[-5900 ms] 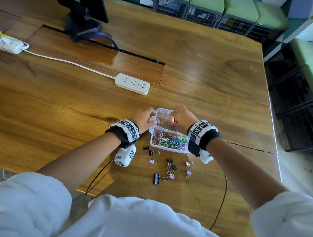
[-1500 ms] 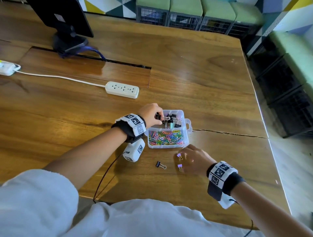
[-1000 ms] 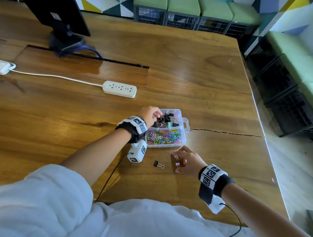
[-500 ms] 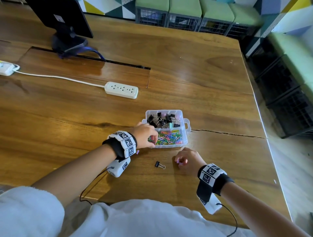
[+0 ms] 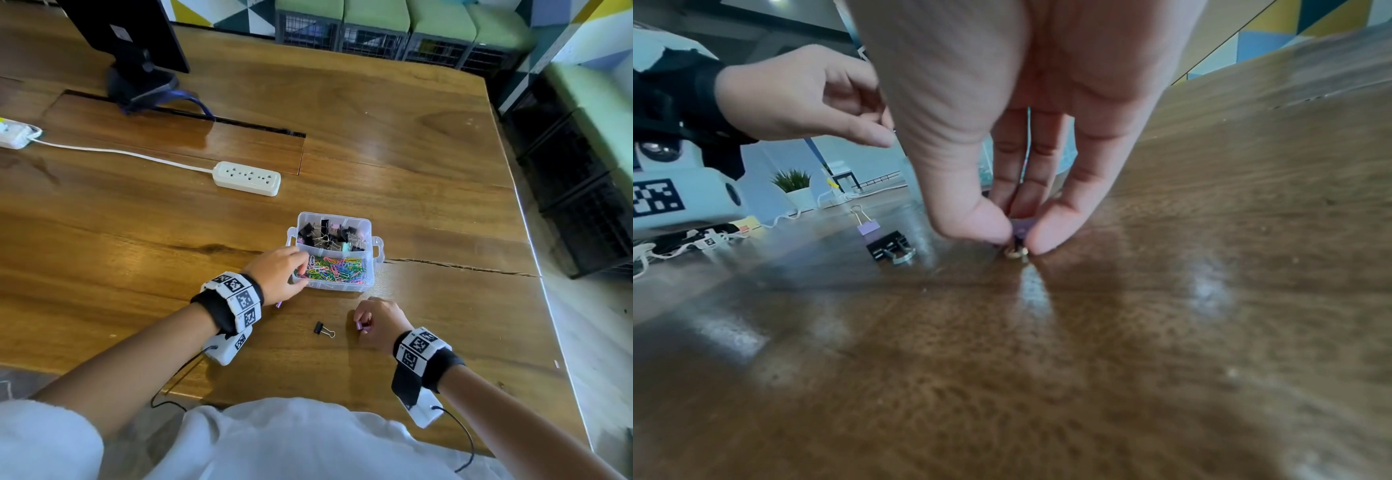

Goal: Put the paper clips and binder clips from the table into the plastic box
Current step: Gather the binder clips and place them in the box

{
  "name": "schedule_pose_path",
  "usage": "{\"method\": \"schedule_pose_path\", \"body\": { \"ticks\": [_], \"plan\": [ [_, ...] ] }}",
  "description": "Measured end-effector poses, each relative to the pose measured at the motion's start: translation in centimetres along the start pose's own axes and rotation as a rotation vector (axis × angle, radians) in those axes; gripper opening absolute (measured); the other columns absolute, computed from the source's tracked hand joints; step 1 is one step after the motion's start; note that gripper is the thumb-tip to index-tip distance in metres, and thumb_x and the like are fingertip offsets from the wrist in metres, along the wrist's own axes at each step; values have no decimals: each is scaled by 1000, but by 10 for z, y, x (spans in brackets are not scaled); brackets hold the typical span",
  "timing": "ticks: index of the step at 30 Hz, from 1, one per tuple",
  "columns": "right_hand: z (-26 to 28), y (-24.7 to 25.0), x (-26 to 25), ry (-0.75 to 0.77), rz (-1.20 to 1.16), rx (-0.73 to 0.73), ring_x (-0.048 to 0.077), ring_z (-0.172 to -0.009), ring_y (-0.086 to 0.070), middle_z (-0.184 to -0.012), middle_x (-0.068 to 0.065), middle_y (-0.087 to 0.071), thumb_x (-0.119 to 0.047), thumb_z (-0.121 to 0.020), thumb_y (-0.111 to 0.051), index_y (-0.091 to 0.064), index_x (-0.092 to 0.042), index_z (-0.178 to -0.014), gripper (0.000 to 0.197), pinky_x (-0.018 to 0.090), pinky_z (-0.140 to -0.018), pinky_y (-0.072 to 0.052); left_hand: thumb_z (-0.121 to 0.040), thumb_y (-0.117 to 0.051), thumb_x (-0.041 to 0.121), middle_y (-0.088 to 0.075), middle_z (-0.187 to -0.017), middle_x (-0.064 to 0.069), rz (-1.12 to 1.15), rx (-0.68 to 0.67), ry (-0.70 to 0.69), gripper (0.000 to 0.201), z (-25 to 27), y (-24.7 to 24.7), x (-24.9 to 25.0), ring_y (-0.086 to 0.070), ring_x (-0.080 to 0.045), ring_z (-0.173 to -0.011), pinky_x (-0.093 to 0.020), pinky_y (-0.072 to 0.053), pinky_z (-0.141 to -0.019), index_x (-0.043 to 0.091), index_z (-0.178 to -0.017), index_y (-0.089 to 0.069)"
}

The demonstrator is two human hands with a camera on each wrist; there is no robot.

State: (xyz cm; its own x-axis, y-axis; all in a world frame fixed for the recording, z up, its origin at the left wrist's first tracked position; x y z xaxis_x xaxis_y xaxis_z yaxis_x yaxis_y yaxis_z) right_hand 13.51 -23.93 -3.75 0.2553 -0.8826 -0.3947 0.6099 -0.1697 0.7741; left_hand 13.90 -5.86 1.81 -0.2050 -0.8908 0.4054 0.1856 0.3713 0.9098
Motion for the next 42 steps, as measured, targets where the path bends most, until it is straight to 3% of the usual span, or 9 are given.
{"method": "schedule_pose_path", "body": {
  "ticks": [3, 8, 13, 16, 24, 28, 33, 36, 42],
  "plan": [
    [-2, -2, 1, -6, 26, -27, 5, -74, -48, -81, -13, -50, -11, -68, -64, -61, -25, -77, 17, 8, -54, -30, -87, -58, 35, -40, -72, 11, -26, -158, 49, 17, 12, -15, -9, -45, -15, -73, -25, -33, -61, 20, -85, -49],
    [-3, -1, 1, 10, 19, -17, 4, -69, -47, -81, -11, -53, -13, -66, -66, -58, -25, -76, 18, 7, -54, -31, -81, -66, 41, -43, -109, 4, -57, -312, 106, 39, 33, -45, -22, -47, -11, -86, -24, -41, -70, 23, -113, -52],
    [-1, 5, 0, 19, -67, 17, 4, -61, -50, -72, -8, -60, -10, -67, -67, -57, -20, -75, 17, 16, -60, -43, -91, -56, 17, -50, -107, 0, 4, -338, 95, 13, 39, -61, -15, -49, -13, -84, -22, -39, -72, 17, -103, -61],
    [-1, 9, 0, 15, -93, 48, 11, -67, -53, -74, -6, -59, -15, -69, -69, -56, -21, -76, 16, 23, -67, -48, -92, -49, 8, -55, -108, -4, 62, -317, 84, 17, 35, -63, -6, -58, -19, -92, -24, -42, -75, 13, -99, -64],
    [2, -2, -8, 102, -2, -31, 7, -78, -48, -92, -9, -44, -16, -71, -71, -61, -23, -106, 37, 6, -66, -38, -93, -49, 2, -53, -118, -5, 98, -388, -65, 36, 20, -79, 45, -58, -23, -104, -39, -48, -92, 18, -125, -54],
    [1, -3, -8, 95, -12, -4, -4, -66, -45, -92, -9, -48, -19, -72, -73, -67, -24, -97, 27, -2, -55, -29, -91, -47, -3, -44, -121, -8, -34, -487, -145, 44, 22, -97, 58, -60, -27, -97, -40, -49, -87, 19, -128, -49],
    [-3, -3, -8, 61, -15, 2, 7, -68, -50, -90, -10, -48, -16, -73, -72, -71, -22, -90, 18, 6, -62, -35, -93, -45, 2, -42, -123, -10, -134, -554, -207, 39, 27, -102, 65, -58, -31, -100, -44, -50, -89, 18, -128, -46],
    [-4, -5, -10, 83, 14, 10, 7, -71, -48, -91, -9, -48, -14, -74, -69, -70, -21, -85, 13, 0, -59, -31, -93, -44, 1, -42, -124, -10, -175, -551, -231, 36, 30, -104, 68, -56, -33, -102, -43, -50, -88, 14, -126, -49],
    [-2, -9, -16, 29, 34, -55, 13, -80, -53, -94, -4, -46, -13, -66, -69, -54, -25, -75, 21, 23, -74, -51, -88, -53, 3, -48, -119, -6, -87, -542, -142, 28, 26, -102, 58, -59, -28, -100, -40, -51, -89, 12, -112, -61]
  ]
}}
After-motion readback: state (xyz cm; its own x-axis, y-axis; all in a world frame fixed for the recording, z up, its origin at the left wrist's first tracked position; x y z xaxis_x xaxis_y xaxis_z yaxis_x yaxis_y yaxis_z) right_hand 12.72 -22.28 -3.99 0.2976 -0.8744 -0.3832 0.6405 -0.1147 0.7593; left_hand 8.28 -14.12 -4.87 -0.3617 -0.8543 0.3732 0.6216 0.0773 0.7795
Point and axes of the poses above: each hand's wrist, its own z-axis away from the middle knuckle, its own y-axis out of the back of the hand, x = y × z, the point moved 9 cm from there along -z, towards the middle knuckle
